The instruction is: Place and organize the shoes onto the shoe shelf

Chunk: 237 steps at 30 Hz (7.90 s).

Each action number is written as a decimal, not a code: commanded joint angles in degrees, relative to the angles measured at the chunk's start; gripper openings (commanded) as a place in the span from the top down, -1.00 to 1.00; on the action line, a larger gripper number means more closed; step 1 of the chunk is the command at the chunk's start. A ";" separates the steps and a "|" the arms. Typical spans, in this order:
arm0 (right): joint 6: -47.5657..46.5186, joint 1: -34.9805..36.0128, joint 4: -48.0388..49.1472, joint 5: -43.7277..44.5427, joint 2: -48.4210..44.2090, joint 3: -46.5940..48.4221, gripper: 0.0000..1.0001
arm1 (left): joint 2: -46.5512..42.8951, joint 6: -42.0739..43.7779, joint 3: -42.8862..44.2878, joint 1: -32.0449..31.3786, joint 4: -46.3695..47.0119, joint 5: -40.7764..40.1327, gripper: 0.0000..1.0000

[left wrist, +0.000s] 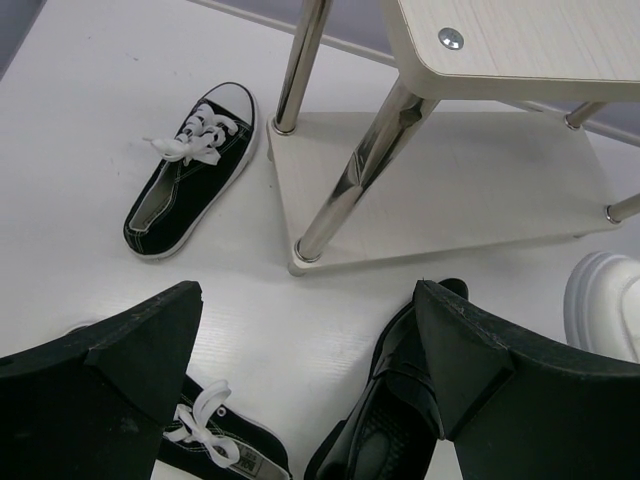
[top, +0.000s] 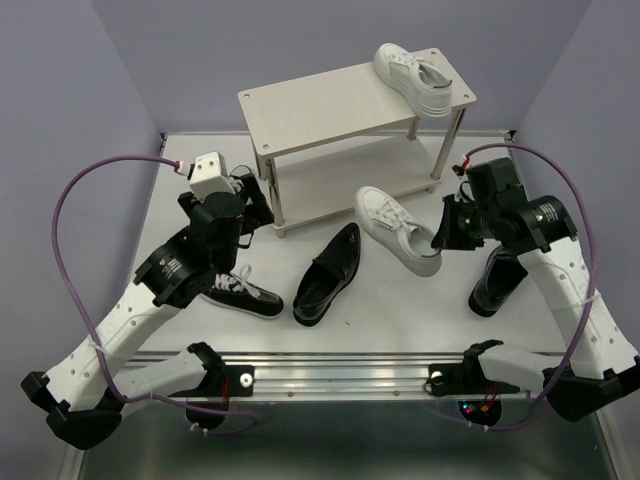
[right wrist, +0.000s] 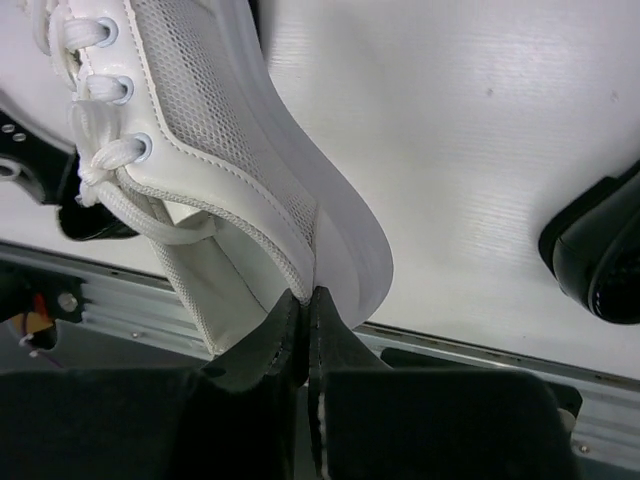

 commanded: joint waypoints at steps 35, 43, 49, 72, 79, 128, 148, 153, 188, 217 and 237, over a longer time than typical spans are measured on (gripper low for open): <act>9.57 0.25 40.12 7.13 20.97 39.57 0.99 | -3.11 -1.28 2.06 0.99 -2.26 -3.49 -0.98; 14.31 0.25 41.53 11.61 23.08 39.23 0.99 | -3.11 -1.55 1.71 0.99 -2.17 -3.23 -0.98; 16.07 0.25 42.94 12.76 22.99 36.59 0.99 | -3.64 -1.55 1.89 1.08 -2.61 -3.49 -0.98; 18.97 0.25 42.94 14.69 23.52 31.58 0.99 | -5.22 -2.25 2.59 1.08 -4.89 -3.67 -0.98; 18.19 0.25 41.45 12.93 26.32 33.95 0.83 | -6.19 -3.13 2.15 1.08 -5.33 -4.28 -0.98; 8.34 0.25 33.89 20.85 -1.27 11.90 -0.94 | 0.49 -28.16 -11.29 14.27 -25.37 17.93 -0.68; 8.52 0.25 31.34 16.80 1.19 8.03 -0.98 | 10.15 -42.59 -23.33 9.08 -18.09 17.08 -0.75; 8.25 0.25 30.64 16.89 1.37 7.23 -0.99 | 12.88 -44.35 -25.35 8.99 -15.53 15.41 -0.61; 5.09 0.25 28.79 20.31 3.39 7.06 -1.00 | 9.36 -10.18 27.96 9.08 -33.99 4.77 1.00; 5.18 0.25 26.94 23.13 1.81 3.10 -1.00 | 38.63 15.50 70.09 8.02 -17.03 21.21 1.00; 6.49 0.25 25.36 24.36 -0.92 1.87 -1.00 | 43.56 12.43 64.47 8.37 -12.90 13.03 1.00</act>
